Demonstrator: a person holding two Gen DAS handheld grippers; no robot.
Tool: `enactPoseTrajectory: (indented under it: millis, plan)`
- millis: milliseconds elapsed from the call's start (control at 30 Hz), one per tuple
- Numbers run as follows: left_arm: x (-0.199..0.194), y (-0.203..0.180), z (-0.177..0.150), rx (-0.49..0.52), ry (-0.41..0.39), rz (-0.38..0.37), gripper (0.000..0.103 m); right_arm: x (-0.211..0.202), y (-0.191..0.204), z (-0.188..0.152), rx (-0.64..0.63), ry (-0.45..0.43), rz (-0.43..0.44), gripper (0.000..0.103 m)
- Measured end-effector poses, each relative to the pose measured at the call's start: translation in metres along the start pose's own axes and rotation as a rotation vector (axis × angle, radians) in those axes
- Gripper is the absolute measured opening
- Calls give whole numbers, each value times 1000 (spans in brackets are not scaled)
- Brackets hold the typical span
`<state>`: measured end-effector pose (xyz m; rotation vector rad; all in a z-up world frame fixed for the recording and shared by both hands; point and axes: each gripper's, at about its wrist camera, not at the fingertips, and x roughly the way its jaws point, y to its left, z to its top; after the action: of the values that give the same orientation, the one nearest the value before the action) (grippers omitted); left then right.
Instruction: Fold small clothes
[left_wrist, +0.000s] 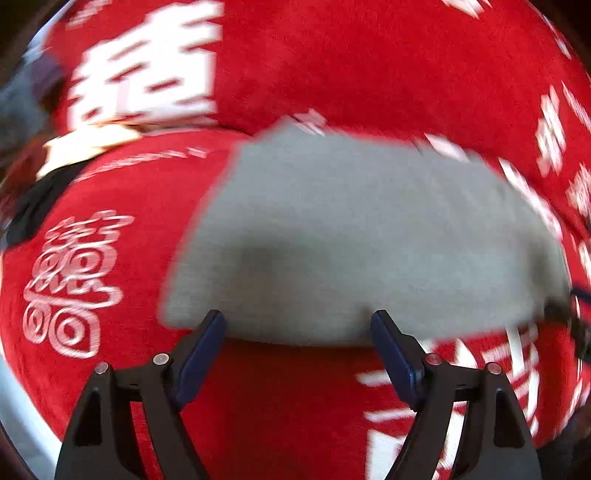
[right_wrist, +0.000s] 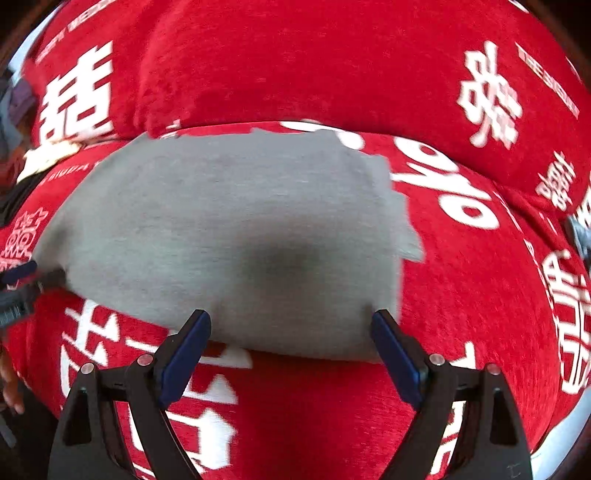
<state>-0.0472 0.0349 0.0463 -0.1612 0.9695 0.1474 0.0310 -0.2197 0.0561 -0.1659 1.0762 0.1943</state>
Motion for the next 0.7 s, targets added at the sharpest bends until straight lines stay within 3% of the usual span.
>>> enactPoseTrajectory:
  millis: [33, 100, 167, 267, 400, 467, 533, 633, 700]
  plan:
    - [-7, 12, 1, -60, -20, -12, 82, 1, 6, 2, -18, -5, -1, 91]
    - [-12, 36, 7, -170, -17, -51, 103, 7, 19, 11, -41, -14, 9, 91]
    - [-9, 52, 17, -231, -20, -61, 103, 17, 32, 22, -47, -5, 36, 91]
    - [10, 53, 25, -188, 34, -57, 103, 44, 44, 29, -68, 52, 23, 91]
    - [41, 58, 5, -103, 140, 57, 103, 36, 23, 18, -68, 17, 39, 91]
    - [41, 77, -4, -144, 127, 4, 103, 28, -3, 6, -57, 9, 39, 92]
    - [34, 94, -8, -181, 148, 14, 103, 17, -32, -4, -5, 17, 100, 92]
    - [8, 102, 2, -190, 57, 16, 103, 2, -61, -4, 65, 24, 20, 92]
    - [-4, 95, 16, -188, 7, -20, 103, -11, -71, 9, 117, -36, 42, 92]
